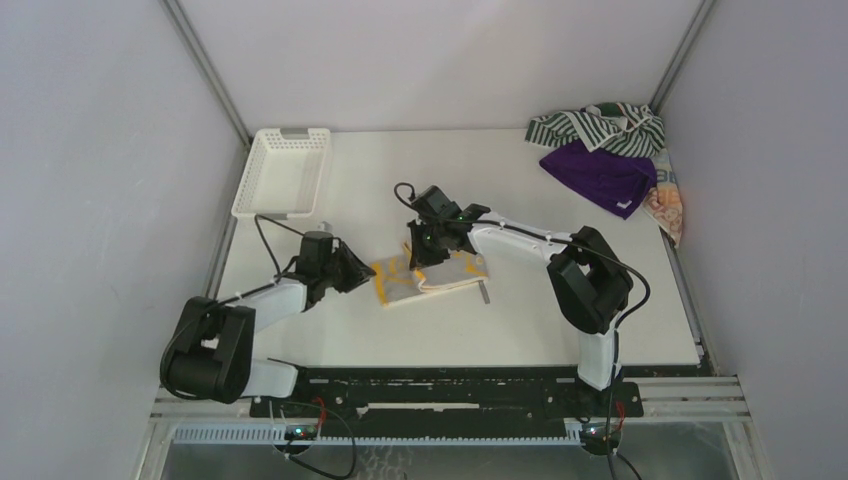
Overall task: Roll the towels
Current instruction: Fold the towel at the center of the board.
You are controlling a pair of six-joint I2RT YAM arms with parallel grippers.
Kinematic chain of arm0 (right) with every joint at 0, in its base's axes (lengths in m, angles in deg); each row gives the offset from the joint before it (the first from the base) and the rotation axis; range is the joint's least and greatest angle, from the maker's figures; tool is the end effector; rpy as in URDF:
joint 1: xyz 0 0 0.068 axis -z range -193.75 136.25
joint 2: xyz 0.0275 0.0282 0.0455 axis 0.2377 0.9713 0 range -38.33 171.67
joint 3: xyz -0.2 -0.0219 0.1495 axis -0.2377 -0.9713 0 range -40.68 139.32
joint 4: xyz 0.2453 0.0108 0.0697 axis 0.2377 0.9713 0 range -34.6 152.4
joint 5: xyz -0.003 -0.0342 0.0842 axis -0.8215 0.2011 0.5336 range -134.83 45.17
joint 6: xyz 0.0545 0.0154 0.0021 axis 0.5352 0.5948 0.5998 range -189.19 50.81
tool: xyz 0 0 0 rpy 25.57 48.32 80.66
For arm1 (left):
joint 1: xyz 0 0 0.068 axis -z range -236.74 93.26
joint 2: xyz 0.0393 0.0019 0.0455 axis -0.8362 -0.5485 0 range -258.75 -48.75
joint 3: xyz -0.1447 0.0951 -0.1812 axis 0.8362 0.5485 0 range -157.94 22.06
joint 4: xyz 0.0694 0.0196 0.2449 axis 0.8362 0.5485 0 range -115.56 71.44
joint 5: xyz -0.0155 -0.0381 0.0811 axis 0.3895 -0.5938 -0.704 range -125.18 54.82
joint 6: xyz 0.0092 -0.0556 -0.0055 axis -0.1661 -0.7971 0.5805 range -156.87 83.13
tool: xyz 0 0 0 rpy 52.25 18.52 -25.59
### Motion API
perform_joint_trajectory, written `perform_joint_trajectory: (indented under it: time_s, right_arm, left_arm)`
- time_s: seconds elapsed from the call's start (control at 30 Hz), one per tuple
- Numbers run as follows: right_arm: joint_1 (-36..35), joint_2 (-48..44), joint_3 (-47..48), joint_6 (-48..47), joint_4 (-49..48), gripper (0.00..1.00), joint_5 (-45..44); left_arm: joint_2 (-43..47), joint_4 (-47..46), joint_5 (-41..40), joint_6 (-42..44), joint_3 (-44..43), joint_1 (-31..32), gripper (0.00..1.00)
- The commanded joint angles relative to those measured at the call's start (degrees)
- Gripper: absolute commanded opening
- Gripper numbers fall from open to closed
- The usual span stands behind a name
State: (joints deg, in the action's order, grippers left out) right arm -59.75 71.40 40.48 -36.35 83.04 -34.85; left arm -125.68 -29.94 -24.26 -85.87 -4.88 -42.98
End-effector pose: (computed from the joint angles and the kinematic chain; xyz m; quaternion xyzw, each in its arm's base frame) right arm 0.2745 0.2941 0.1851 -0.1343 0.9440 0.2481 0.1709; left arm 0.2350 -0.0652 0.1236 -0.2447 0.8893 -0.2710 0.2752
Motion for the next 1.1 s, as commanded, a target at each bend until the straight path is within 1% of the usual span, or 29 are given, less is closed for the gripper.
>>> perform_joint_trajectory:
  time_s: [0.0, 0.33, 0.8, 1.07]
  right_arm:
    - [-1.0, -1.0, 1.7, 0.1, -1.4, 0.0, -0.2]
    - [-1.6, -1.6, 2.1, -0.2, -0.9, 0.0, -1.2]
    - [-1.9, -4.1, 2.5, 0.1, -0.1, 0.0, -3.0]
    - [-2.2, -4.0, 3.8, 0.2, 0.8, 0.0, -2.7]
  left_arm:
    - [-2.1, -4.5, 0.5, -0.9, 1.8, 0.2, 0.3]
    - [-4.2, -5.5, 0.3, -0.5, 2.7, 0.2, 0.22]
    - [-3.8, -5.6, 0.3, -0.1, 3.1, 0.4, 0.11]
    - [-3.5, -5.4, 0.1, -0.1, 3.0, 0.7, 0.1]
